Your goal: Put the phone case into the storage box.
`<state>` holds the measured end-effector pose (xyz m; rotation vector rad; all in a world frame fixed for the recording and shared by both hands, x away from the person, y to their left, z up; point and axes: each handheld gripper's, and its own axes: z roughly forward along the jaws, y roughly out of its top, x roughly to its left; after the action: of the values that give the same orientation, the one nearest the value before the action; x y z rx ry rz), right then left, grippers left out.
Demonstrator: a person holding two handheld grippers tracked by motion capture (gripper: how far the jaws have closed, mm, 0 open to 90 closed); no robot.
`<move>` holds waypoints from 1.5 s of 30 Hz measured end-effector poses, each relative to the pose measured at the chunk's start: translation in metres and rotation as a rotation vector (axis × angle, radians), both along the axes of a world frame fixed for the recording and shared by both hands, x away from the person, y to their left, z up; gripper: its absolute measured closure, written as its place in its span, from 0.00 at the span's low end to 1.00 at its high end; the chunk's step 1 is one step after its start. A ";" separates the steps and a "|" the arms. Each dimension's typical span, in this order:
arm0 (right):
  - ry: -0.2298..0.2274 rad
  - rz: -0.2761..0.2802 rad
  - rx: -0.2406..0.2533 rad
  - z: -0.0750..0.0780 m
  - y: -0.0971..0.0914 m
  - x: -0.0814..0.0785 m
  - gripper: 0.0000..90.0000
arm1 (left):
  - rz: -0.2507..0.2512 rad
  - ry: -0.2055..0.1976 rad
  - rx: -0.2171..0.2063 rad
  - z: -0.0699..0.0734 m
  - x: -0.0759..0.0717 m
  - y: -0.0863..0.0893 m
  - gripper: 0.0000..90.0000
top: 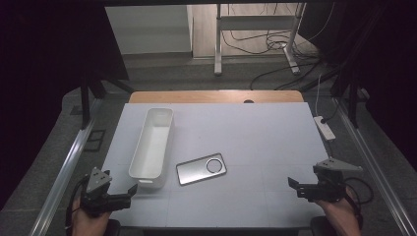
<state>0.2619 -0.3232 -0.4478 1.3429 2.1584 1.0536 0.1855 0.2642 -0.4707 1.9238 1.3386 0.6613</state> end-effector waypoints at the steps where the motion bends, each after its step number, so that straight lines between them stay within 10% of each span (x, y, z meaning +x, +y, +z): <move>1: -0.003 0.000 0.001 0.000 0.000 0.000 0.00 | 0.005 -0.012 0.003 0.000 0.000 0.000 0.00; 15: 0.016 0.023 -0.008 -0.001 0.002 0.001 0.00 | -0.064 0.044 -0.013 -0.002 0.005 0.001 0.00; 45: 0.053 0.130 -0.008 -0.003 0.015 0.014 0.00 | -0.087 0.031 0.001 -0.001 0.001 -0.002 0.00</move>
<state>0.2764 -0.3083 -0.4505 1.2543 2.3130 1.0669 0.1869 0.2625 -0.4718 1.9885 1.2663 0.5915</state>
